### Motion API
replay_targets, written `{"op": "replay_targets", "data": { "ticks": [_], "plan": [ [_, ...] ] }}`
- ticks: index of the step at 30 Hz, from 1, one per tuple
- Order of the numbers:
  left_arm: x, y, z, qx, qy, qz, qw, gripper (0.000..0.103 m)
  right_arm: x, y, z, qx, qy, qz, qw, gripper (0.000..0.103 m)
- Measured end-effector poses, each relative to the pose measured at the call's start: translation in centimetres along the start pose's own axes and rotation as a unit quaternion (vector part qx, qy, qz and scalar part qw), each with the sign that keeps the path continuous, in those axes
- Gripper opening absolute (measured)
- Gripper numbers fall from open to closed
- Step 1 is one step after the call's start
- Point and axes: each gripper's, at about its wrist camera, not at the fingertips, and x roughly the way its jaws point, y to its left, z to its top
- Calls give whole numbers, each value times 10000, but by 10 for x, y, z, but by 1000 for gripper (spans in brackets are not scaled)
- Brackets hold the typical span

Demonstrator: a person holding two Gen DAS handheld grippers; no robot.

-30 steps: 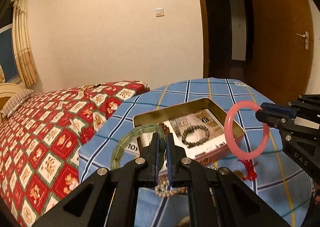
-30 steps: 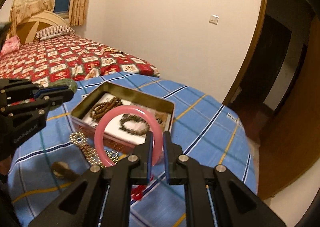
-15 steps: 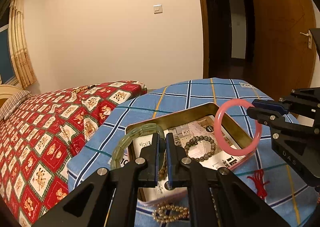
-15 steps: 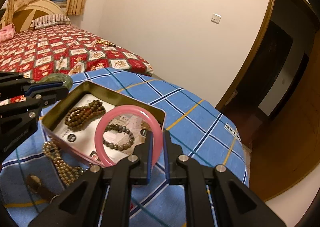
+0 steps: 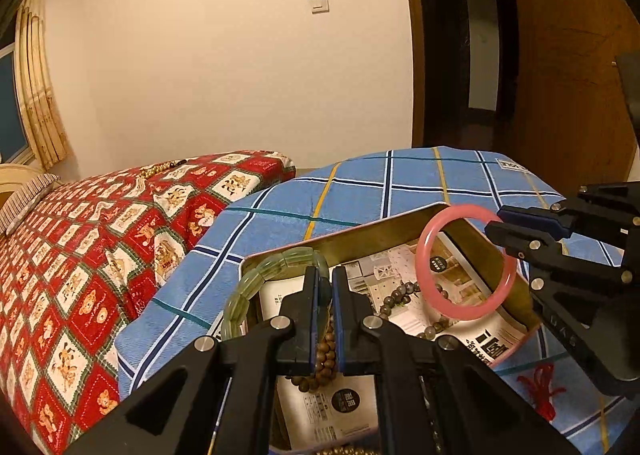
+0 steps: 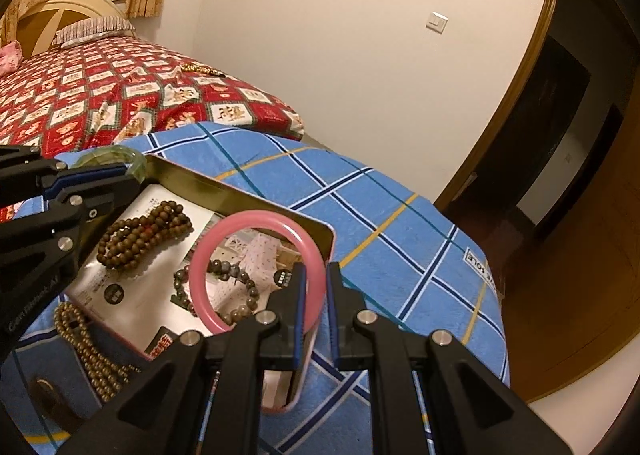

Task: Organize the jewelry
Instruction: 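Place the jade bangle in the tin with the left tool while the right tool carries the pink bangle there, then lower the pink bangle into the tin and open the right tool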

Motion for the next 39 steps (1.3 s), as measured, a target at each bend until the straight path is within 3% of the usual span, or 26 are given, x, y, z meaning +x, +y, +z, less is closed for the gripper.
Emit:
{"op": "replay_targets", "data": {
  "ticks": [15, 24, 27, 29, 31, 39],
  "plan": [
    [20, 3, -4, -71, 146, -21, 9999, 6, 22, -1, 0, 39, 145, 86, 9998, 12],
    [20, 5, -3, -109, 224, 126, 9996, 13, 20, 0, 0, 128, 144, 205, 9996, 14],
    [19, 7, -3, -150, 230, 178, 9995, 26, 17, 2, 1, 121, 127, 210, 9996, 14],
    [16, 8, -3, -182, 190, 216, 9994, 48, 16, 3, 1, 119, 134, 216, 9996, 14],
    [12, 9, -3, -200, 100, 306, 9993, 63, 16, 3, 1, 123, 144, 222, 9996, 14],
    [12, 10, -4, -219, 103, 307, 9992, 66, 15, 5, -1, 117, 188, 216, 9995, 14]
  ]
}}
